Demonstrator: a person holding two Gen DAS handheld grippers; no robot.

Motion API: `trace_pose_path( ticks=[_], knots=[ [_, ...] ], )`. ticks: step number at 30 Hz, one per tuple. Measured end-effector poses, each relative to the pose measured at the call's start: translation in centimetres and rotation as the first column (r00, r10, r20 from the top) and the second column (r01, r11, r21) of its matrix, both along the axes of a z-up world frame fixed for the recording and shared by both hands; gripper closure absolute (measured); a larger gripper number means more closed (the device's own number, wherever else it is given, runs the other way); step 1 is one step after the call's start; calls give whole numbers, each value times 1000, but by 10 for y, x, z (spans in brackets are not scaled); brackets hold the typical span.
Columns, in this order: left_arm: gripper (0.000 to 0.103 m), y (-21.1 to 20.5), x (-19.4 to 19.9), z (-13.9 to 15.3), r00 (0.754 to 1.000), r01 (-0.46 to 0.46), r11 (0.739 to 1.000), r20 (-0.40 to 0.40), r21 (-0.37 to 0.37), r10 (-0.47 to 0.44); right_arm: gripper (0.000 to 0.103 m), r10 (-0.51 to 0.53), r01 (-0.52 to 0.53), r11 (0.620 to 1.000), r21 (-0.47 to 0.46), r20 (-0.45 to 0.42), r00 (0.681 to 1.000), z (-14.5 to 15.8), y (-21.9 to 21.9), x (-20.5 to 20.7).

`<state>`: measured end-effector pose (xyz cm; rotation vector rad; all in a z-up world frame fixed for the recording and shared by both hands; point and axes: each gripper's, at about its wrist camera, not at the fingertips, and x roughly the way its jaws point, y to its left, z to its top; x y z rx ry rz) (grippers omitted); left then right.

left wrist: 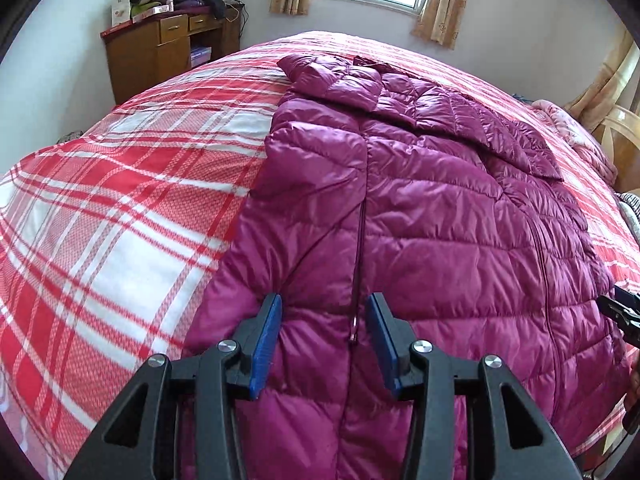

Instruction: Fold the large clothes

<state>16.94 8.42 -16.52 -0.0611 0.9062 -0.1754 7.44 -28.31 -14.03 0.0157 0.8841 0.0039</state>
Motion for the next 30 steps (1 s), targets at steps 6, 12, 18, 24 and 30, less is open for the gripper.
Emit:
trace_pose_path(
  ticks=[6, 12, 18, 24, 30],
  knots=[
    [54, -8, -16, -1, 1000, -6, 998, 6, 64, 6, 23, 13, -12, 1000, -25, 17, 1000, -5, 11, -29],
    [51, -19, -25, -4, 1000, -28, 990, 9, 141, 27, 23, 33, -31, 998, -46, 38, 999, -12, 14, -57],
    [47, -21, -29, -5, 999, -44, 983, 5, 180, 43, 23, 43, -41, 998, -55, 44, 998, -14, 18, -73],
    [46, -23, -23, -3, 998, -29, 980, -50, 198, 39, 23, 35, -35, 999, -17, 33, 999, -12, 15, -72],
    [46, 1, -15, 13, 988, 58, 996, -148, 72, -47, 23, 39, -40, 997, 64, 15, 999, -9, 8, -78]
  ],
)
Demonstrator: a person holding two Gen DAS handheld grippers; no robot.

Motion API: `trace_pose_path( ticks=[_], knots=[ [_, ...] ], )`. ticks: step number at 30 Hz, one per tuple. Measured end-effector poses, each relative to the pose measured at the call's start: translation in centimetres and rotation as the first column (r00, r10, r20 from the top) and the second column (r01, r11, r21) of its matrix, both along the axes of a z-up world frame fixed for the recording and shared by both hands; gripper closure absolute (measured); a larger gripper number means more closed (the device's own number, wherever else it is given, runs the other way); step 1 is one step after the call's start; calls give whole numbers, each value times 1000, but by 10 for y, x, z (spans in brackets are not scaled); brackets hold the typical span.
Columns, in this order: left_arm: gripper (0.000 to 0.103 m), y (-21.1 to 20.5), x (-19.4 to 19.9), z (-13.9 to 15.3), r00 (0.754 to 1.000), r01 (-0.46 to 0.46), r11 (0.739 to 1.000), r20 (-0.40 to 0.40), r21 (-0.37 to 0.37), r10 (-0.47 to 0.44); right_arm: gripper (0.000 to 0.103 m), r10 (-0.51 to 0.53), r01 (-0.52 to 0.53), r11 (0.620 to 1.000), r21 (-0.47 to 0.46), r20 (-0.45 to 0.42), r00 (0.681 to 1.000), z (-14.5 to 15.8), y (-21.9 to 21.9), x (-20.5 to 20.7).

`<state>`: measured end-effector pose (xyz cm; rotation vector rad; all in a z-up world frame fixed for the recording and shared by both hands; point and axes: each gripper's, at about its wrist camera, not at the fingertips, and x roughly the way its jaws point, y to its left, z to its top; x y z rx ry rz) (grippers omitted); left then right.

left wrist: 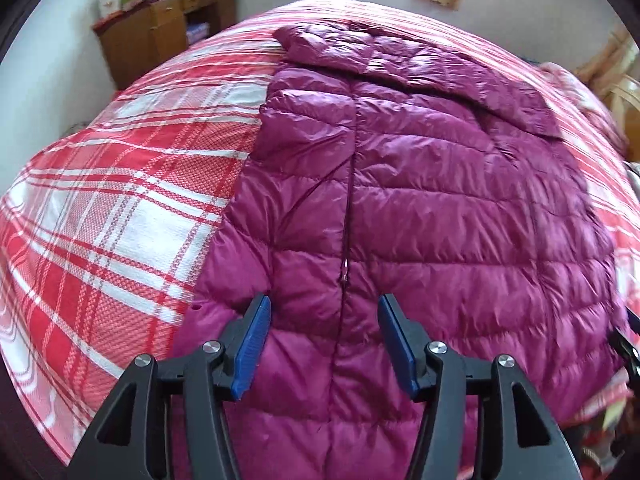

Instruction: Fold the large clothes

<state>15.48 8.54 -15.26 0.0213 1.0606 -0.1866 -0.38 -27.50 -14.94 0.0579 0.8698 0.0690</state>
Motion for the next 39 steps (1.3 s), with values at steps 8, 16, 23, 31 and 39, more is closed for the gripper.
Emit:
trace_pose_path(
  ticks=[8, 16, 23, 31, 39],
  knots=[
    [46, 69, -72, 16, 991, 120, 971, 87, -204, -104, 30, 49, -47, 997, 62, -35, 998, 1, -2, -16],
    [46, 91, -93, 29, 981, 129, 965, 175, -228, -90, 34, 62, -55, 987, 154, -39, 997, 1, -4, -25],
    [46, 89, -77, 14, 988, 115, 961, 131, -251, -84, 32, 34, -30, 974, 225, -14, 999, -3, -8, -22],
    [51, 87, -78, 15, 983, 134, 962, 154, -236, -99, 82, 81, -70, 972, 224, -41, 996, -9, -5, -19],
    [97, 86, -76, 6, 989, 142, 944, 76, -299, -125, 90, 95, -87, 958, 273, -16, 995, 0, -8, -24]
  ],
)
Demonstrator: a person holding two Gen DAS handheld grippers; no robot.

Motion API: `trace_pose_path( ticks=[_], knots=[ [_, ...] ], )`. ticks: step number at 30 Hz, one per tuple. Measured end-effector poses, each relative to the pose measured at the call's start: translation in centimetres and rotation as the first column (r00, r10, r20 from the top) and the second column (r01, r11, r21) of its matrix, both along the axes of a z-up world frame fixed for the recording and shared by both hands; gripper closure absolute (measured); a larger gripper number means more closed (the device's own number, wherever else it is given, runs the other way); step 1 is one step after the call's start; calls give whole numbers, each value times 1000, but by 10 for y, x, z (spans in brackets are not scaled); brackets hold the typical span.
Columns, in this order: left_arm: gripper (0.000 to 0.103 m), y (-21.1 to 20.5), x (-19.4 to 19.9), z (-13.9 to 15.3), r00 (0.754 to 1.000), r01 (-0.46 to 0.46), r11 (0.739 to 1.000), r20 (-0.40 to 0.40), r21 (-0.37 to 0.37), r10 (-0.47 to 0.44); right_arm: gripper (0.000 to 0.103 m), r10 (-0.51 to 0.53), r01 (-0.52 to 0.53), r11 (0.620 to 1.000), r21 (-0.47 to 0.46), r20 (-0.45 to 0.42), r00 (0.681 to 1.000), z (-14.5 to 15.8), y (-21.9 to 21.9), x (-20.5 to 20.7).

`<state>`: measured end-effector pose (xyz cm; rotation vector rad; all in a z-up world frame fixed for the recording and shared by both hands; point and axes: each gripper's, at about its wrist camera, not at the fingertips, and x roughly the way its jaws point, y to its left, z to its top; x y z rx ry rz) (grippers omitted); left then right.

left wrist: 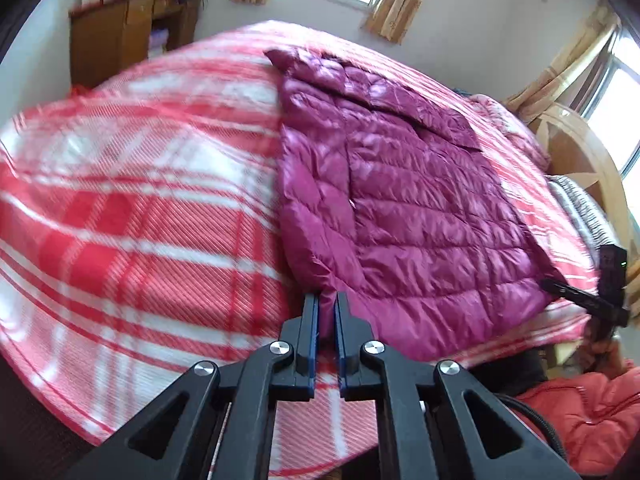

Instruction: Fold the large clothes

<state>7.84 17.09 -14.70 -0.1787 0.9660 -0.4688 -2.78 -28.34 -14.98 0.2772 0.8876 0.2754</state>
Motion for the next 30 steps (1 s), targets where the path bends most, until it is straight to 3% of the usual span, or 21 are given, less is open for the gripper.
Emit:
trace_pose_path(
  ticks=[4, 9, 14, 19, 24, 28, 30],
  knots=[
    [99, -13, -7, 7, 998, 51, 998, 28, 27, -51, 90, 13, -13, 998, 63, 2, 1000, 9, -5, -4],
    [99, -13, -22, 29, 992, 120, 992, 38, -47, -118, 91, 62, -62, 993, 98, 2, 998, 24, -4, -19],
    [99, -8, -4, 48, 997, 73, 989, 36, -130, -69, 91, 86, -86, 985, 151, 9, 996, 39, -11, -16],
    [100, -6, 51, 78, 996, -61, 986, 53, -158, 70, 91, 67, -81, 970, 230, 67, 995, 69, -29, 33],
    [100, -5, 120, 99, 973, -195, 973, 100, -122, 207, 91, -20, -4, 956, 293, 78, 997, 91, -53, 97],
    [100, -12, 162, 108, 953, -241, 967, 172, -78, 251, 91, -102, 87, 951, 298, 35, 994, 83, -60, 149],
    [100, -3, 169, 111, 952, -233, 964, 176, -126, 252, 91, -141, 138, 943, 301, -12, 990, 69, -63, 176]
  ],
)
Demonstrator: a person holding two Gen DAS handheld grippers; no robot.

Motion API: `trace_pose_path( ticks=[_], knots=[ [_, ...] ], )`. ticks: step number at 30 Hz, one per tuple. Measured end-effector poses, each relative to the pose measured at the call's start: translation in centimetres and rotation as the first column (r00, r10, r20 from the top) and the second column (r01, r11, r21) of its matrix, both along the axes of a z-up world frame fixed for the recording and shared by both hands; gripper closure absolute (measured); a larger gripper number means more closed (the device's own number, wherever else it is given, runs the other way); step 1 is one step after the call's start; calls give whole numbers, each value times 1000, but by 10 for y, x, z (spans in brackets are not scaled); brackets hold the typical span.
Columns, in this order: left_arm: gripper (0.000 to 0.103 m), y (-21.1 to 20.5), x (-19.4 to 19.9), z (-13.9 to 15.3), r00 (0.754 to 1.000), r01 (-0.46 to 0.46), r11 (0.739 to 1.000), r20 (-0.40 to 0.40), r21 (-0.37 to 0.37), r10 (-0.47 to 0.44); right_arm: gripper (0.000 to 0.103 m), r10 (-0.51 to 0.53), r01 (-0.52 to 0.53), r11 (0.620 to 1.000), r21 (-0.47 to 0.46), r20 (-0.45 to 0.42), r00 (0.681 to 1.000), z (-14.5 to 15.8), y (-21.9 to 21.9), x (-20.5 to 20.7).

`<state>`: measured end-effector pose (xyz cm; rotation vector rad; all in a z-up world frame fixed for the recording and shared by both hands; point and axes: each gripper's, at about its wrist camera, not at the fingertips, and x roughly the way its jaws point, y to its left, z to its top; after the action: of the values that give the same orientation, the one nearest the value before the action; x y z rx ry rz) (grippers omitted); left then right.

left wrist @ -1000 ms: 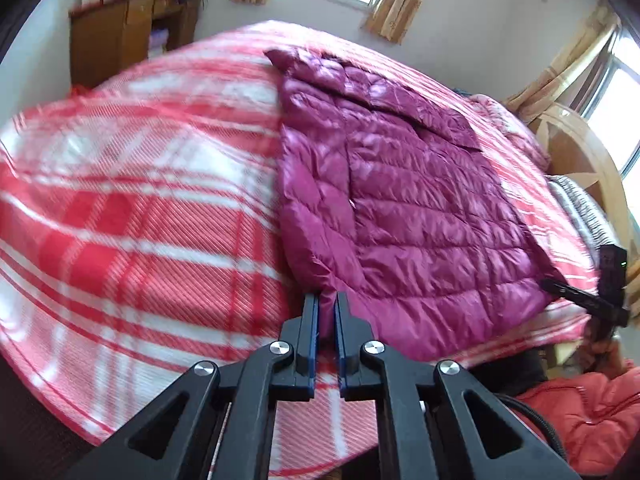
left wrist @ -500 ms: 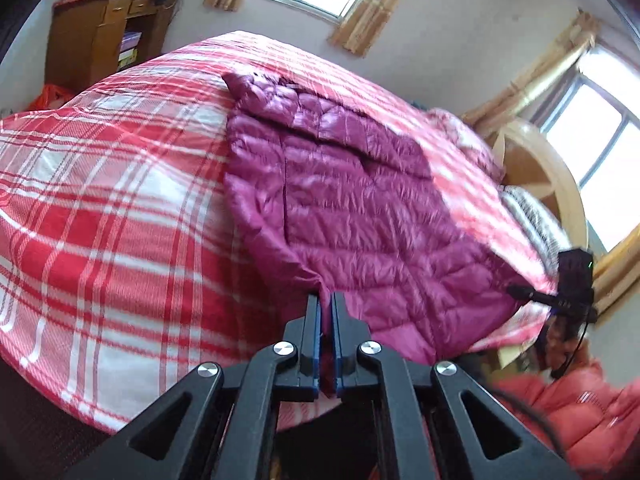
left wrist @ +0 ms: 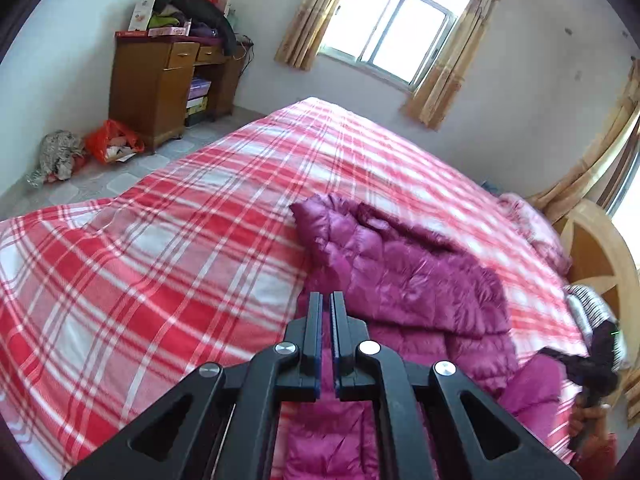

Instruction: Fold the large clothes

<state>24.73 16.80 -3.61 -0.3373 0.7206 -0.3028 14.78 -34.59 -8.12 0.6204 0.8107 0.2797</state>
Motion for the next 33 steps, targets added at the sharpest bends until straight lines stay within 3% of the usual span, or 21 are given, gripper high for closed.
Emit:
trace_pose_path(
  ticks=[2, 5, 9, 11, 13, 16, 19, 23, 24, 26, 30, 33],
  knots=[
    [100, 18, 0, 8, 1000, -4, 998, 24, -61, 5, 92, -31, 31, 1000, 1, -40, 999, -15, -3, 19],
    [100, 52, -15, 30, 994, -12, 996, 105, -86, 21, 93, -63, 59, 996, -62, -69, 996, -29, 0, 43],
    [99, 95, -59, 56, 976, -29, 999, 215, -44, 38, 93, -86, 79, 994, -73, -102, 991, -46, 0, 58],
    [99, 103, -75, 53, 977, -8, 999, 211, 41, -1, 93, -90, 83, 994, -74, -105, 990, -51, 0, 60],
    [99, 97, -81, 34, 985, 30, 992, 167, 126, -51, 93, -92, 85, 994, -64, -107, 990, -55, -2, 59],
    [99, 69, -84, -10, 982, 169, 974, 54, 150, -178, 93, -102, 100, 995, -21, -119, 988, -59, -8, 58],
    [99, 19, -81, -42, 957, 284, 941, 14, 184, -291, 93, -98, 95, 995, -29, -122, 988, -58, -7, 62],
    [99, -48, -62, -64, 901, 428, 883, -7, 191, -435, 93, -103, 100, 995, -29, -131, 986, -56, -11, 63],
    [99, -61, -56, -66, 898, 433, 877, -9, 207, -441, 93, -105, 102, 994, -29, -131, 986, -55, -11, 63],
    [99, -77, -35, -73, 912, 406, 889, -28, 212, -410, 93, -104, 100, 994, -37, -127, 986, -54, -11, 64],
    [99, -71, 24, -92, 970, 202, 970, -166, 132, -179, 91, -110, 108, 994, -25, -108, 988, -52, -15, 62],
    [99, -64, 48, -108, 964, 97, 989, -256, 112, -66, 87, -104, 105, 994, 5, -84, 991, -49, -23, 56]
  ],
)
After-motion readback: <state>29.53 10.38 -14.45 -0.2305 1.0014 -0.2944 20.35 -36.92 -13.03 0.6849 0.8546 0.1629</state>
